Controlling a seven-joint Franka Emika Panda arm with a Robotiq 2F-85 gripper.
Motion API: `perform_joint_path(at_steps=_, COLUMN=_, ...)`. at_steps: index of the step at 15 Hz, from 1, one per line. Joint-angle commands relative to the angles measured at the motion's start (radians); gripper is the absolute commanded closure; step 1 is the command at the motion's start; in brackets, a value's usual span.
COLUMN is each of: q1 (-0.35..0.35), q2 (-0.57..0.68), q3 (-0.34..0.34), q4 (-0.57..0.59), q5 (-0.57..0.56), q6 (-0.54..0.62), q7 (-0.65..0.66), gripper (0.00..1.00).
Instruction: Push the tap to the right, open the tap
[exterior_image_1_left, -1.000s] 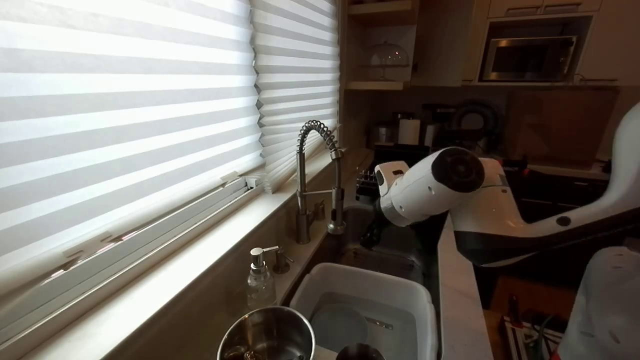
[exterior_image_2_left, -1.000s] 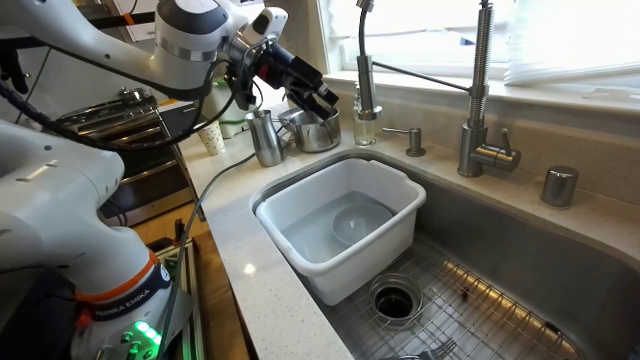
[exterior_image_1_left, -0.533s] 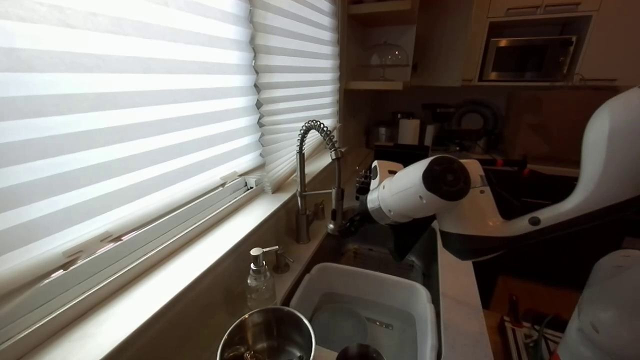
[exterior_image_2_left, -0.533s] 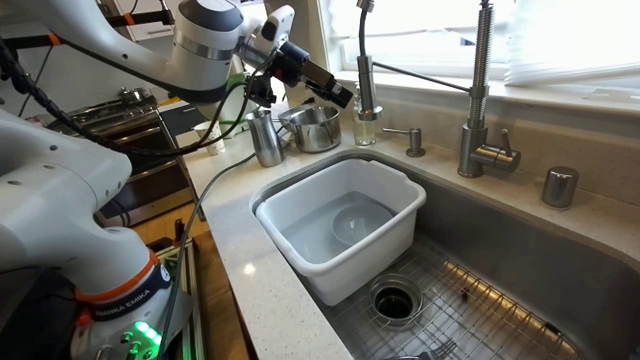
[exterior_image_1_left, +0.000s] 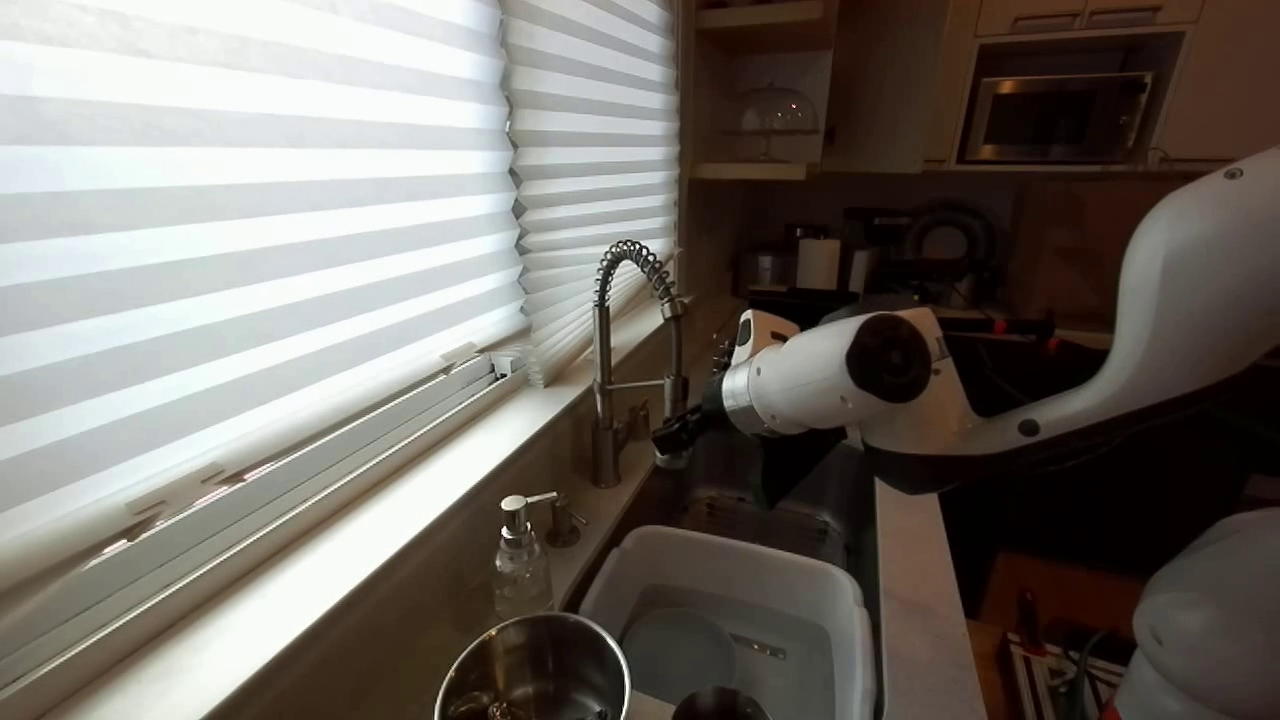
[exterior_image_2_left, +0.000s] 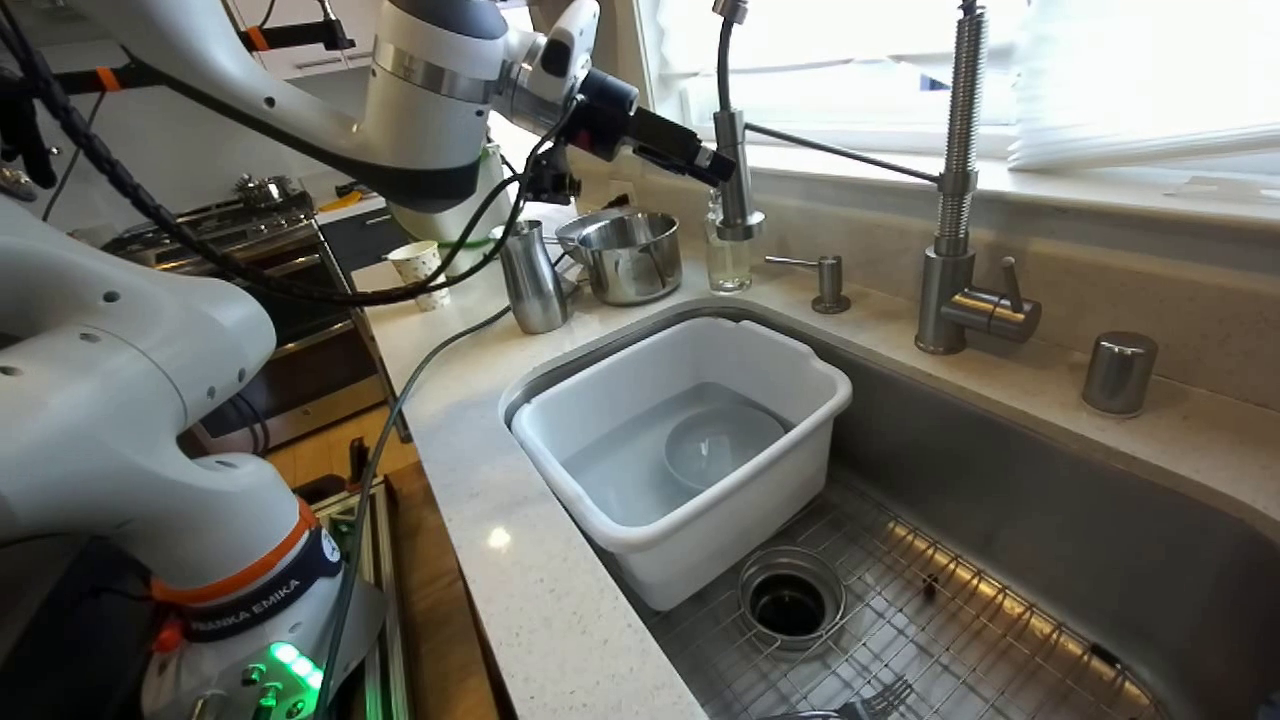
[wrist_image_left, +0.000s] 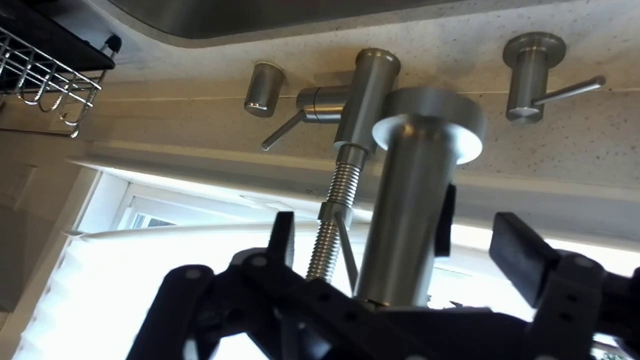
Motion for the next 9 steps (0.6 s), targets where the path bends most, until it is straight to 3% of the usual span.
perform_joint_path(at_steps=1, q1=-0.063, q2=0.029, q3=0.026, q4=0.026, q5=-0.078, q6=0.039, q7=0.070, gripper=0.00)
perform_joint_path(at_steps=9, q1=-0.059, q2=0.057, q3=-0.055, q4=0.002, q5=-0.059, q6=0.086, q7=-0.061, gripper=0.00)
